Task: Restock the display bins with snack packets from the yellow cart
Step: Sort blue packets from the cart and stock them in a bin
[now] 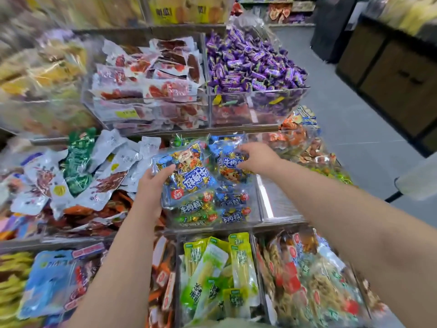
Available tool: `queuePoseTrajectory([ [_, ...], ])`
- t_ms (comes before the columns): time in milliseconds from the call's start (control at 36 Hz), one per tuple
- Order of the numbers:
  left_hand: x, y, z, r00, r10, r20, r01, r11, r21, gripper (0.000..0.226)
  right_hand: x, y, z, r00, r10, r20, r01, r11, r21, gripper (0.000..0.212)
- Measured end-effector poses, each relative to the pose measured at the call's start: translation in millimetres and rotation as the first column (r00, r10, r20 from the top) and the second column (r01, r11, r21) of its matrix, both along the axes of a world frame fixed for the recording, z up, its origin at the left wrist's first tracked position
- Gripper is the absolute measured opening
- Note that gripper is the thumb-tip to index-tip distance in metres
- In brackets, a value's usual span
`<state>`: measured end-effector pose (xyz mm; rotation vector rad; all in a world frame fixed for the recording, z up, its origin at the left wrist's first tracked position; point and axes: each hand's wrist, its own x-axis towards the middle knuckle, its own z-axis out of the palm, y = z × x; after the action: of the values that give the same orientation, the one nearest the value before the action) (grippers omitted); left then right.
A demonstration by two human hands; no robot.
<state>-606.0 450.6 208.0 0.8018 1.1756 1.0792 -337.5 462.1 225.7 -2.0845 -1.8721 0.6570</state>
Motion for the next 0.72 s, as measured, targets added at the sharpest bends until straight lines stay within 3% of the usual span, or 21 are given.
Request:
queuePoseTrajectory([
  [111,-5.4,6.9,-1.8,0.999,-0.02,-0.046,0.021,1.0,0.023,0.102,-8.7,33.0,-1.5,0.919,0.243,0.311,-0.21,0.968,-0.134,0.051],
  [250,-11.4,11.3,-7.8,0.998,-0.031,-0.061,0.032,0.999,0.012,0.098,-9.4,55.7,-16.7,0.773,0.317,0.55,-0.304,0.945,-0.118,0.031],
  [417,-8.0,16.1,-10.5,0.997,-0.04,-0.058,0.039,0.999,-0.015,0.118,-13.2,65.1,-36.0,0.717,0.363,0.595,-0.351,0.926,-0.142,0.031],
  [472,-4.1,17.4,-10.3,0.998,-0.029,-0.058,0.028,0.999,-0.019,0.105,-14.1,63.8,-43.7,0.728,0.354,0.587,-0.352,0.928,-0.123,0.041],
  [556,1.3,20.4,-12.2,0.998,-0.039,-0.055,0.039,0.999,0.0,0.06,-14.8,55.8,-57.0,0.748,0.323,0.58,-0.351,0.934,-0.068,0.081],
  [639,4.8,21.8,-14.0,0.996,-0.055,-0.07,0.053,0.998,-0.028,0.084,-15.3,53.3,-68.1,0.737,0.323,0.595,-0.369,0.928,-0.047,0.094],
  [722,8.7,23.2,-13.5,0.993,-0.069,-0.1,0.066,0.997,-0.036,0.071,-15.9,53.5,-71.4,0.713,0.313,0.627,-0.395,0.919,-0.01,0.089],
])
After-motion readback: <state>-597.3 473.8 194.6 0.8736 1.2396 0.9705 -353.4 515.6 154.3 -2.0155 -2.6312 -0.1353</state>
